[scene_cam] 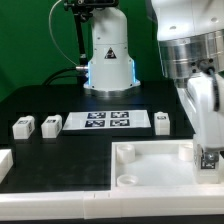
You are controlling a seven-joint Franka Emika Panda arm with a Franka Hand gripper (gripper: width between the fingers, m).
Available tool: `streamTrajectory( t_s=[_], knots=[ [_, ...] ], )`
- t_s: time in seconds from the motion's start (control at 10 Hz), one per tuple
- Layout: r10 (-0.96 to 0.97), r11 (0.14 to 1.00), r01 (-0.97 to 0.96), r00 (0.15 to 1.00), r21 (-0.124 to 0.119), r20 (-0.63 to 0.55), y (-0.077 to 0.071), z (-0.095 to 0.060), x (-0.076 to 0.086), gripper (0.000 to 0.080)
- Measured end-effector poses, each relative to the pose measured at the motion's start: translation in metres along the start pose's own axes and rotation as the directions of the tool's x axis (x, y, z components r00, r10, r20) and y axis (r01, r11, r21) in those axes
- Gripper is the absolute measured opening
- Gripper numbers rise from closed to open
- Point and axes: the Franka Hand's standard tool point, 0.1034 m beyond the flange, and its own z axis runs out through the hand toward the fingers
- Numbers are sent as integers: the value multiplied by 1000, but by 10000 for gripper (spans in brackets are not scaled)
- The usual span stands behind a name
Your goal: Assemble one leg
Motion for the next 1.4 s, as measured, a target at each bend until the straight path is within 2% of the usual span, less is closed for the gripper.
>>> streamTrajectory(
  t_s=[0.3,0.4,0.5,0.6,0.7,0.8,0.9,1.2,1.3,1.4],
  knots=[
    [35,999,-35,999,-1,0,1,1,-1,295],
    [34,999,-34,999,-1,0,1,1,-1,483],
    [-22,1000,22,1000,-1,-1,1,1,-1,593],
    [-89,996,89,996,25,-6,0,0,-4,593],
    [-296,955,296,955,15,-20,3,0,-6,637],
    [-551,834,552,833,3,-37,10,5,-4,647],
    [-574,819,574,818,-1,-37,10,6,-3,647],
    [-834,551,834,549,-28,-44,9,5,2,649],
    [-947,320,944,318,-78,-40,8,3,3,649],
    [-989,144,985,141,-94,-33,1,-4,2,649]
  ],
)
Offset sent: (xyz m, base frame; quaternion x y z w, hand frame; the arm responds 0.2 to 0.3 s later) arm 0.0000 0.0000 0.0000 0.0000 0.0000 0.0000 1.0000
